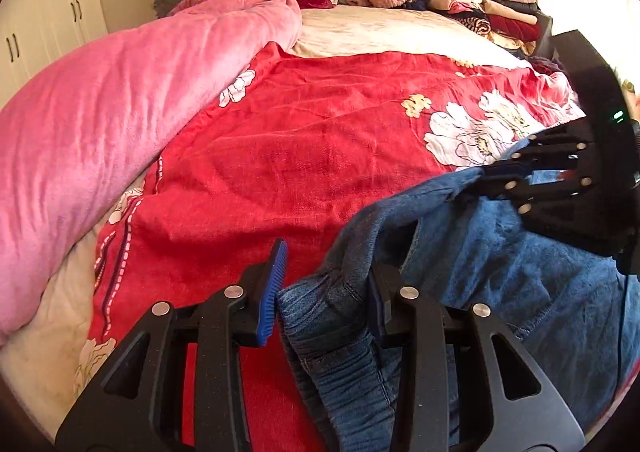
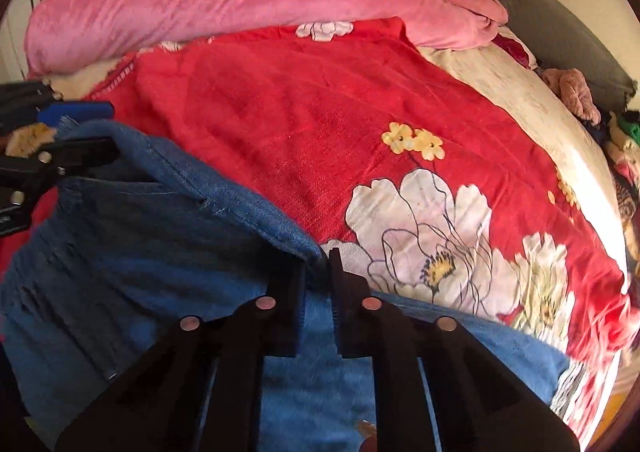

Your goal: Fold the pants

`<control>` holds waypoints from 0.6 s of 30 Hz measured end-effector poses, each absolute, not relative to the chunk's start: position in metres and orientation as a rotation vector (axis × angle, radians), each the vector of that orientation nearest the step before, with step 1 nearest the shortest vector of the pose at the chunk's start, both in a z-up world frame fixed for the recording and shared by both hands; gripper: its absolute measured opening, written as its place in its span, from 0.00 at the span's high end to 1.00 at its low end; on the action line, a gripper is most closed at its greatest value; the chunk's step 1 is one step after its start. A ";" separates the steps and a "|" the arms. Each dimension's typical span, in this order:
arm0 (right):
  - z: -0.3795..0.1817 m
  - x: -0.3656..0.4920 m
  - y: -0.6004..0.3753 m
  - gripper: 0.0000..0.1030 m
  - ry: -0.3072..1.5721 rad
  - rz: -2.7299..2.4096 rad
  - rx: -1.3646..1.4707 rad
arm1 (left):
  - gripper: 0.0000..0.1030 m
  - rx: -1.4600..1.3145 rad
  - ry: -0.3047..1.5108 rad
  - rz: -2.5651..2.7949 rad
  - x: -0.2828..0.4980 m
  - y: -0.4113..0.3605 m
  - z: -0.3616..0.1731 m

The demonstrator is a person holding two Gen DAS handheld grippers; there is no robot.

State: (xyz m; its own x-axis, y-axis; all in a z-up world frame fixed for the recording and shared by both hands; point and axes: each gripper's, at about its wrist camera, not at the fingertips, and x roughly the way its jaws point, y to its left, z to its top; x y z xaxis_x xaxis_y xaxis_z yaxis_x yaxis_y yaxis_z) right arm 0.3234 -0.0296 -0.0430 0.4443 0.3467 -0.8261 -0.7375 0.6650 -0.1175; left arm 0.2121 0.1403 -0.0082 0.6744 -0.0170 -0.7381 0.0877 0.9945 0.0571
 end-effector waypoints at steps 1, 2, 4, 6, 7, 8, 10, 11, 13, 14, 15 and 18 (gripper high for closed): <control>-0.038 0.319 -0.035 0.93 0.865 0.715 -0.482 | 0.73 0.090 0.825 -0.062 0.209 0.140 -0.007; -0.032 0.312 -0.041 0.93 0.854 0.724 -0.453 | 0.73 0.091 0.822 -0.063 0.207 0.139 -0.006; -0.024 0.300 -0.050 0.93 0.835 0.730 -0.423 | 0.73 0.098 0.812 -0.067 0.200 0.137 -0.004; -0.015 0.288 -0.059 0.93 0.821 0.740 -0.381 | 0.73 0.103 0.803 -0.072 0.194 0.134 0.000; -0.012 0.281 -0.064 0.93 0.814 0.745 -0.362 | 0.73 0.106 0.797 -0.075 0.190 0.133 0.002; -0.008 0.274 -0.068 0.93 0.805 0.749 -0.347 | 0.73 0.108 0.792 -0.078 0.187 0.132 0.003; -0.002 0.259 -0.076 0.93 0.791 0.761 -0.318 | 0.73 0.113 0.778 -0.084 0.179 0.129 0.007; 0.001 0.252 -0.079 0.93 0.786 0.766 -0.305 | 0.73 0.114 0.775 -0.085 0.177 0.128 0.008; 0.008 0.235 -0.086 0.94 0.769 0.783 -0.287 | 0.73 0.122 0.763 -0.088 0.169 0.125 0.011; 0.011 0.226 -0.088 0.94 0.761 0.793 -0.280 | 0.73 0.126 0.757 -0.087 0.166 0.124 0.012; 0.013 0.218 -0.090 0.94 0.755 0.802 -0.276 | 0.73 0.128 0.748 -0.086 0.161 0.123 0.014; 0.017 0.196 -0.094 0.94 0.742 0.820 -0.269 | 0.73 0.120 0.735 -0.092 0.148 0.121 0.017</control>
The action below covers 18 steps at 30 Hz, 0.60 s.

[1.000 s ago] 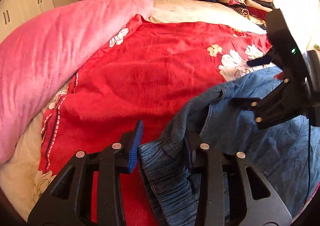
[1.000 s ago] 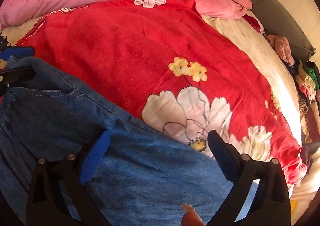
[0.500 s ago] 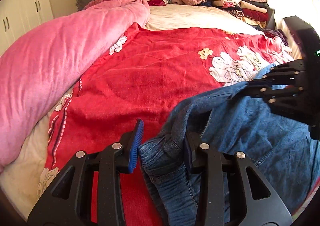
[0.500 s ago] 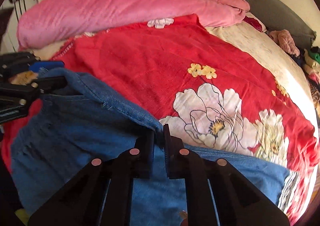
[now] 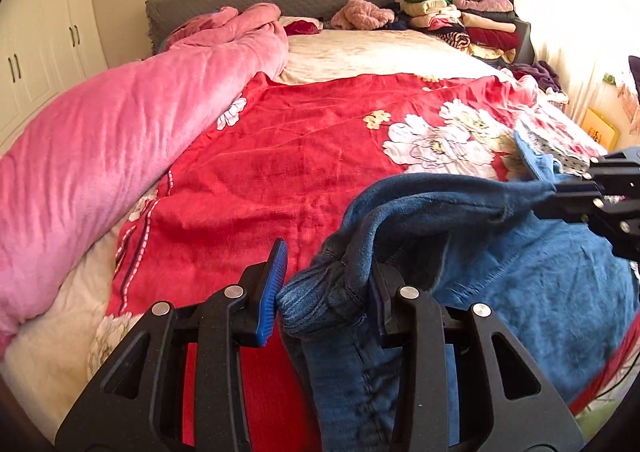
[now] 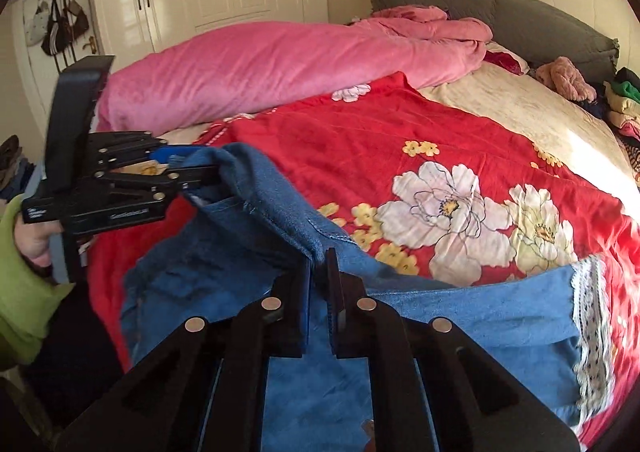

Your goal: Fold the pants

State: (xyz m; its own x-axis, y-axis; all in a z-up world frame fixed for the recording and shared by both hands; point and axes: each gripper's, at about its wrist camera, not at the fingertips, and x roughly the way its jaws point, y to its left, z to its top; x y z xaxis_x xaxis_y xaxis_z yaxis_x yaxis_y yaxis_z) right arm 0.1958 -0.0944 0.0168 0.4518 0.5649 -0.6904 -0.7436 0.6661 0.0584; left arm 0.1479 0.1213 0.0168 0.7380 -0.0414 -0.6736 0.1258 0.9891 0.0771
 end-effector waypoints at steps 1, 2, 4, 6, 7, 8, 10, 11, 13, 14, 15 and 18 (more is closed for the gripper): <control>0.018 0.186 -0.096 0.94 0.742 0.829 -0.262 | 0.73 0.123 0.730 -0.093 0.142 0.120 0.018; 0.018 0.178 -0.098 0.94 0.744 0.836 -0.259 | 0.73 0.125 0.725 -0.093 0.138 0.120 0.019; 0.016 0.162 -0.101 0.94 0.747 0.852 -0.256 | 0.73 0.128 0.711 -0.097 0.124 0.119 0.023; 0.014 0.146 -0.103 0.94 0.756 0.868 -0.258 | 0.73 0.136 0.699 -0.101 0.109 0.116 0.024; 0.012 0.141 -0.103 0.94 0.765 0.874 -0.258 | 0.73 0.138 0.698 -0.103 0.103 0.116 0.024; 0.009 0.133 -0.104 0.94 0.773 0.880 -0.259 | 0.73 0.138 0.700 -0.106 0.097 0.115 0.023; 0.005 0.121 -0.106 0.94 0.789 0.892 -0.254 | 0.73 0.138 0.711 -0.111 0.082 0.114 0.018; 0.003 0.115 -0.106 0.94 0.794 0.895 -0.258 | 0.73 0.137 0.714 -0.111 0.077 0.114 0.016; -0.002 0.104 -0.106 0.94 0.801 0.902 -0.264 | 0.73 0.133 0.732 -0.110 0.063 0.114 0.007; -0.003 0.101 -0.105 0.94 0.803 0.905 -0.266 | 0.73 0.132 0.742 -0.106 0.059 0.114 0.003; -0.006 0.095 -0.104 0.94 0.810 0.913 -0.263 | 0.73 0.130 0.749 -0.103 0.056 0.115 0.000; -0.015 0.084 -0.101 0.94 0.824 0.922 -0.276 | 0.73 0.117 0.776 -0.086 0.045 0.118 -0.010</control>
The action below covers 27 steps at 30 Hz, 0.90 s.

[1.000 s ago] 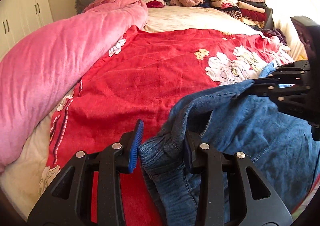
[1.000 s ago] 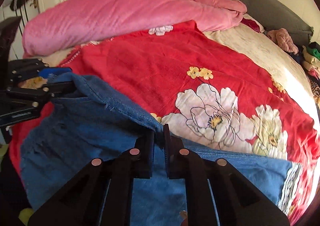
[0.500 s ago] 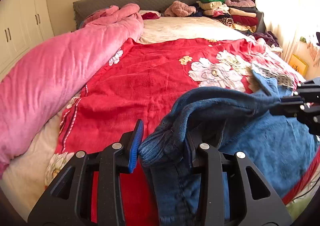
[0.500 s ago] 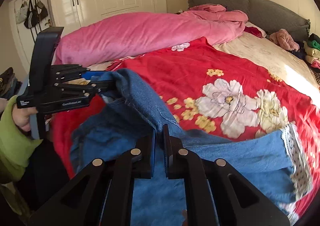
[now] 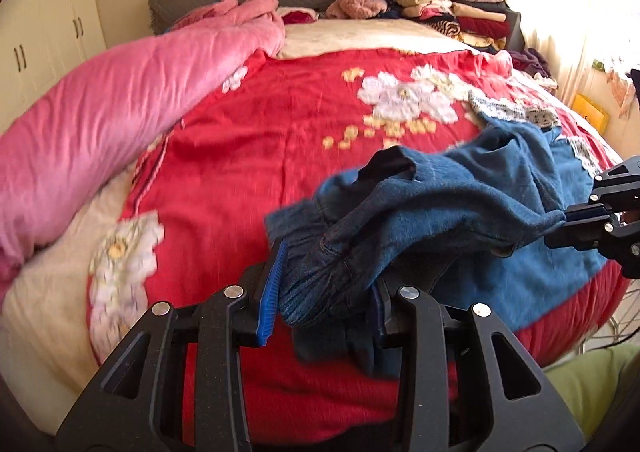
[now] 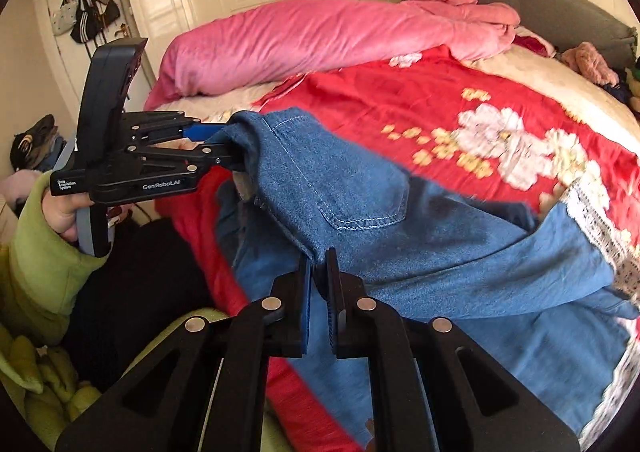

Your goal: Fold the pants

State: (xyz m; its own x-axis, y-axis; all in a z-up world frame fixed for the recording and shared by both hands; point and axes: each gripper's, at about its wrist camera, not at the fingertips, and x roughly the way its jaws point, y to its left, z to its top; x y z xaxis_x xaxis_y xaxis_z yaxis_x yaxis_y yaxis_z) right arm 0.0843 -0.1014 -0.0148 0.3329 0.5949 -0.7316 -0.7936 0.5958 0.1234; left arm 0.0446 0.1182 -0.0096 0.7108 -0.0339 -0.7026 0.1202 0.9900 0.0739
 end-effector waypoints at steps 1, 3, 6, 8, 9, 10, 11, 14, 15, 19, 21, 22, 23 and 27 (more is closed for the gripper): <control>-0.019 0.079 -0.099 0.94 0.828 0.925 -0.291 | 0.73 0.117 0.780 -0.079 0.042 0.119 -0.011; -0.027 0.071 -0.096 0.94 0.841 0.932 -0.311 | 0.73 0.120 0.788 -0.066 0.037 0.120 -0.014; -0.036 0.064 -0.094 0.94 0.865 0.934 -0.314 | 0.70 0.111 0.807 -0.055 0.034 0.122 -0.019; -0.041 0.059 -0.093 0.94 0.875 0.938 -0.322 | 0.65 0.110 0.817 -0.041 0.031 0.124 -0.022; -0.043 0.056 -0.092 0.94 0.879 0.943 -0.328 | 0.64 0.106 0.822 -0.035 0.029 0.125 -0.023; -0.044 0.056 -0.091 0.94 0.881 0.946 -0.331 | 0.63 0.101 0.827 -0.033 0.027 0.127 -0.023; -0.045 0.055 -0.091 0.94 0.884 0.945 -0.332 | 0.61 0.096 0.829 -0.032 0.024 0.128 -0.023; -0.047 0.056 -0.092 0.94 0.894 0.941 -0.317 | 0.56 0.092 0.833 -0.025 0.014 0.132 -0.022; -0.047 0.055 -0.092 0.94 0.892 0.941 -0.316 | 0.55 0.090 0.835 -0.022 0.011 0.134 -0.021; -0.049 0.053 -0.089 0.94 0.891 0.928 -0.320 | 0.54 0.072 0.851 -0.001 -0.002 0.142 -0.017; -0.051 0.054 -0.089 0.94 0.897 0.924 -0.317 | 0.54 0.031 0.817 -0.031 -0.012 0.142 -0.006; -0.052 0.055 -0.088 0.94 0.899 0.925 -0.320 | 0.55 0.028 0.801 -0.042 -0.015 0.139 0.000; -0.053 0.054 -0.088 0.94 0.900 0.925 -0.324 | 0.55 0.041 0.778 -0.046 -0.017 0.133 0.008; -0.057 0.052 -0.087 0.91 0.907 0.930 -0.335 | 0.55 0.092 0.742 -0.085 0.000 0.103 0.023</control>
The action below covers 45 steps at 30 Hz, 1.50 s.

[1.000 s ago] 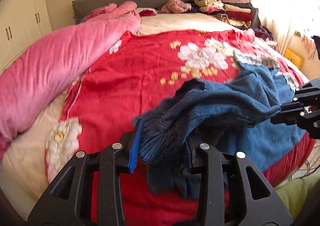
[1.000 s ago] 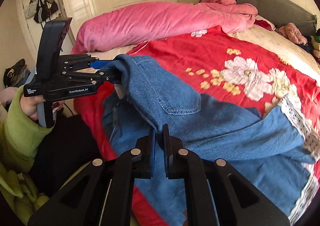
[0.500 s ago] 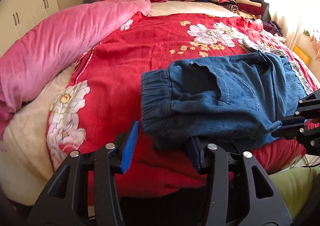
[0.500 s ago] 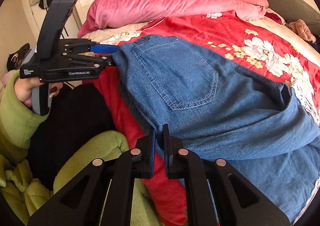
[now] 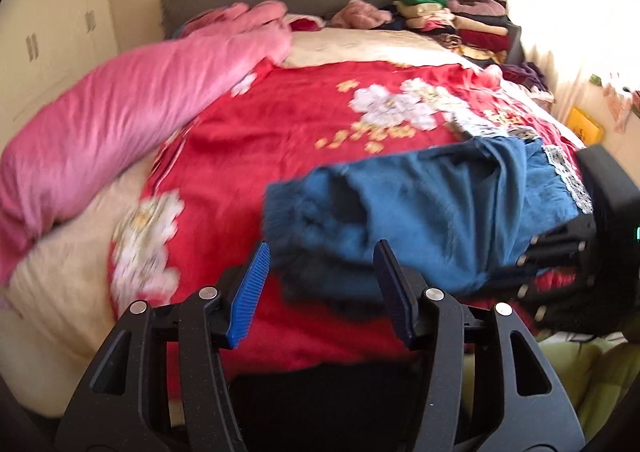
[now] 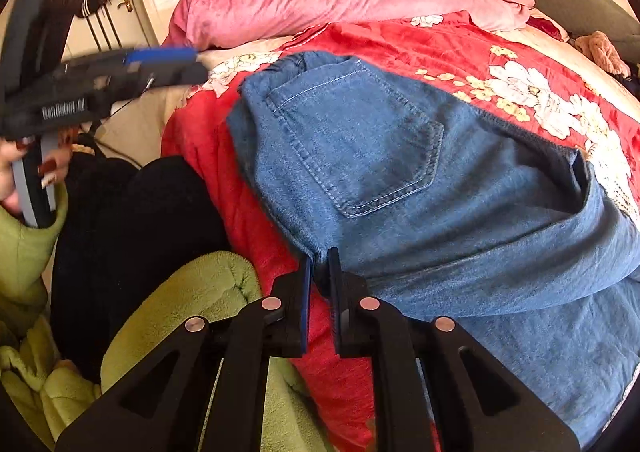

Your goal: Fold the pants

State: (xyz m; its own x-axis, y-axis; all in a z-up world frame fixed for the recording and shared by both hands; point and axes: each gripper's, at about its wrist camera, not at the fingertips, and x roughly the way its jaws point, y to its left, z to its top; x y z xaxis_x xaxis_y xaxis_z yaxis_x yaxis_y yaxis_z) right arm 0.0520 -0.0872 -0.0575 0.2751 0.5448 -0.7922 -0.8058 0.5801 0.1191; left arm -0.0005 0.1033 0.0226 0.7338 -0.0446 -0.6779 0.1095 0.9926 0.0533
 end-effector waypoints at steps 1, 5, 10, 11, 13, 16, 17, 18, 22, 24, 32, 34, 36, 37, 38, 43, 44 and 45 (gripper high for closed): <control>-0.058 0.051 -0.087 0.91 0.908 0.929 -0.338 | 0.55 0.104 0.751 -0.098 0.009 0.095 0.019; -0.048 0.049 -0.099 0.82 0.928 0.959 -0.293 | 0.57 0.184 0.848 -0.084 0.035 0.077 -0.020; -0.023 0.055 -0.119 0.70 0.841 0.927 -0.232 | 0.57 0.184 0.881 -0.087 0.033 0.078 -0.042; -0.023 0.059 -0.119 0.70 0.841 0.913 -0.225 | 0.57 0.181 0.880 -0.087 0.033 0.079 -0.041; -0.034 0.071 -0.116 0.70 0.883 0.879 -0.211 | 0.57 0.173 0.876 -0.088 0.032 0.080 -0.042; -0.062 0.082 -0.108 0.70 0.994 0.812 -0.252 | 0.57 0.168 0.866 -0.092 0.031 0.081 -0.042; -0.070 0.084 -0.107 0.70 1.018 0.799 -0.258 | 0.57 0.166 0.864 -0.095 0.031 0.081 -0.042; -0.075 0.084 -0.107 0.70 1.028 0.792 -0.252 | 0.57 0.161 0.862 -0.101 0.031 0.081 -0.042; -0.072 0.085 -0.111 0.70 1.025 0.806 -0.226 | 0.57 0.154 0.856 -0.101 0.031 0.081 -0.042; -0.065 0.084 -0.118 0.70 1.008 0.823 -0.199 | 0.57 0.128 0.854 -0.113 0.029 0.082 -0.038; -0.012 0.082 -0.166 0.43 0.862 0.740 -0.113 | 0.46 0.079 0.761 -0.122 0.007 0.081 0.003; -0.005 0.091 -0.184 0.42 0.843 0.687 -0.084 | 0.41 0.076 0.744 -0.138 0.004 0.077 0.012; 0.001 0.100 -0.200 0.39 0.827 0.634 -0.060 | 0.37 0.075 0.737 -0.167 0.004 0.069 0.018; 0.004 0.106 -0.206 0.38 0.821 0.610 -0.050 | 0.36 0.075 0.738 -0.187 0.005 0.064 0.019; 0.008 0.111 -0.213 0.37 0.819 0.582 -0.037 | 0.35 0.076 0.740 -0.200 0.007 0.059 0.020; 0.018 0.151 -0.237 0.37 0.831 0.487 0.001 | 0.35 0.060 0.785 -0.329 0.025 0.022 0.015; 0.017 0.157 -0.240 0.37 0.834 0.480 0.006 | 0.34 0.054 0.800 -0.369 0.031 0.011 0.012; 0.018 0.166 -0.241 0.37 0.843 0.475 0.011 | 0.35 0.054 0.812 -0.389 0.035 0.004 0.009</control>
State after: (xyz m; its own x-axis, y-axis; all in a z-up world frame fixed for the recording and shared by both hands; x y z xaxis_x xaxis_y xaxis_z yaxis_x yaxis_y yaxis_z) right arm 0.1664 -0.2409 0.0181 0.5671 0.4083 -0.7153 -0.3995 0.8958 0.1946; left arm 0.0348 0.0039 0.0090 0.6215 -0.3179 -0.7160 0.3588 0.9280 -0.1006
